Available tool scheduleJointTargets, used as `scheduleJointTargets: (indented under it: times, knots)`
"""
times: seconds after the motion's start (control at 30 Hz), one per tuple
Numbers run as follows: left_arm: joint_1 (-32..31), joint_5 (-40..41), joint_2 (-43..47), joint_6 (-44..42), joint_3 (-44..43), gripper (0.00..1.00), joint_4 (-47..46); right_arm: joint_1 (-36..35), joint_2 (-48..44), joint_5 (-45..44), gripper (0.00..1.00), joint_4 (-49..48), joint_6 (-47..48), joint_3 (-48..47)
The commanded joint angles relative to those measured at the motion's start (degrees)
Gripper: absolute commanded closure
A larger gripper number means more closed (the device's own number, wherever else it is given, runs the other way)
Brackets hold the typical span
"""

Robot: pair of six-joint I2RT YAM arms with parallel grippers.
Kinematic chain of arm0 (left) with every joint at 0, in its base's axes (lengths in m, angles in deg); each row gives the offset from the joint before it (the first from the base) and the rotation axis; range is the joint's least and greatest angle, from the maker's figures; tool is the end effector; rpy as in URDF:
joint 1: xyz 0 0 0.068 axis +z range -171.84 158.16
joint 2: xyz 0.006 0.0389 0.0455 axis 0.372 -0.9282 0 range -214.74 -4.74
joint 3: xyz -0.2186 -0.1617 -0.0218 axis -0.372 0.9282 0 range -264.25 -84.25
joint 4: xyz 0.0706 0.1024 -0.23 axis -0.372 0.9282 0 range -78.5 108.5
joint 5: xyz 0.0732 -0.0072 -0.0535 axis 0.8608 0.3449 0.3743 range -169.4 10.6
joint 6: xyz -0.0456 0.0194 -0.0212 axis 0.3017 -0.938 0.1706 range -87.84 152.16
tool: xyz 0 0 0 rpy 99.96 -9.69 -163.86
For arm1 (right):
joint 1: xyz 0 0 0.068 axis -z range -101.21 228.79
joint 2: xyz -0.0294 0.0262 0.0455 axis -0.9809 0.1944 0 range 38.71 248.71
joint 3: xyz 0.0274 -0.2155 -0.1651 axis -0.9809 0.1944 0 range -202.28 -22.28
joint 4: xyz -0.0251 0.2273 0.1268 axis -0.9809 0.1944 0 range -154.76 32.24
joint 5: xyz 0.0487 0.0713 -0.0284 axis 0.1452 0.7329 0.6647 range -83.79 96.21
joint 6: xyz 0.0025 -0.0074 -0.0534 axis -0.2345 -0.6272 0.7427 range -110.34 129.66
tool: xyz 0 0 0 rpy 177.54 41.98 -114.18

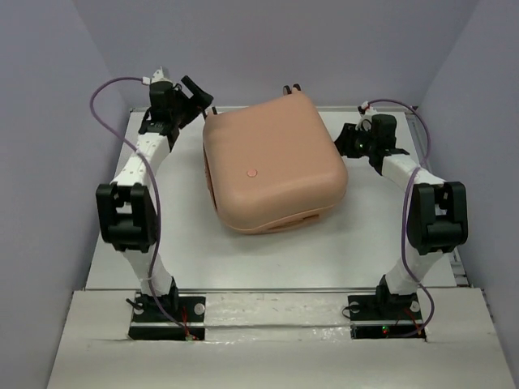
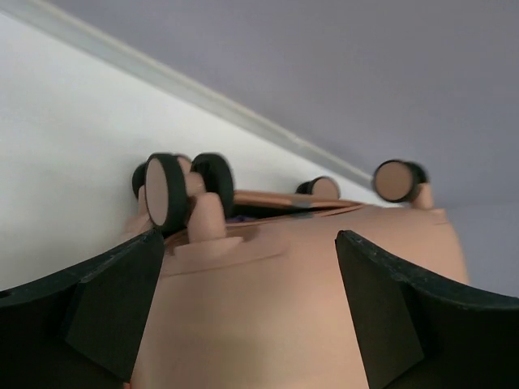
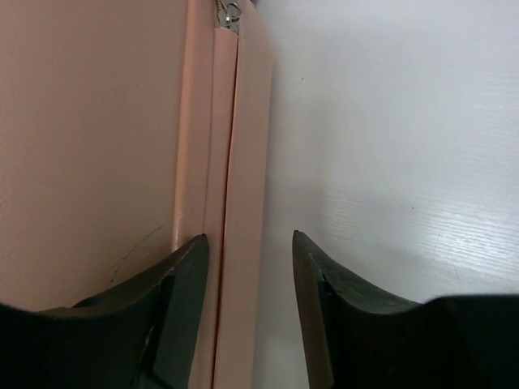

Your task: Pack the luggage

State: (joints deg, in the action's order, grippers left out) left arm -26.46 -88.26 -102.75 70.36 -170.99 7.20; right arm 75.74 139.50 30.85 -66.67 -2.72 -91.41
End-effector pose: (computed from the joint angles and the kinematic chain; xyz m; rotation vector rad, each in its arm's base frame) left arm 0.4154 -0.0391 0.3726 -0.3873 1.6956 -0.6856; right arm 0.4004 0.0362 0.2424 -0.0934 2.0937 0.6120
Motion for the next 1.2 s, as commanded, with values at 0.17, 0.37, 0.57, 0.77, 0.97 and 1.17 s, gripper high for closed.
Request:
scheduleJointTargets:
  times: [0.17, 0.37, 0.57, 0.77, 0.97, 1.17]
  knots:
    - [2.5, -17.1, -19.0, 4.2, -13.5, 0.01, -0.2, -2.4, -1.1, 6.4, 0.33, -1.4, -0.7, 1.5]
    - [2.3, -23.8, -28.3, 9.5, -18.6, 0.01, -6.5, -2.4, -0.8, 5.7, 0.2, -1.7, -0.5, 1.8]
    - [1.9, -27.1, -34.3, 20.3, -16.7, 0.01, -22.0, -2.4, -2.5, 4.7, 0.13, -2.1, -0.8, 2.7]
    - [1.1, -22.4, -36.0, 36.0, -9.5, 0.07, -57.2, -2.4, -5.2, 6.0, 0.12, -4.1, -1.9, 5.9]
    - [0.9, -20.1, -34.0, 39.9, -10.5, 0.41, -66.2, -2.4, -8.3, 6.9, 0.1, -6.8, -3.8, 11.1]
    - [1.0, -21.1, -25.6, 33.8, -12.7, 0.88, -61.2, -2.4, -10.7, 8.1, 0.1, -8.5, -5.0, 13.0]
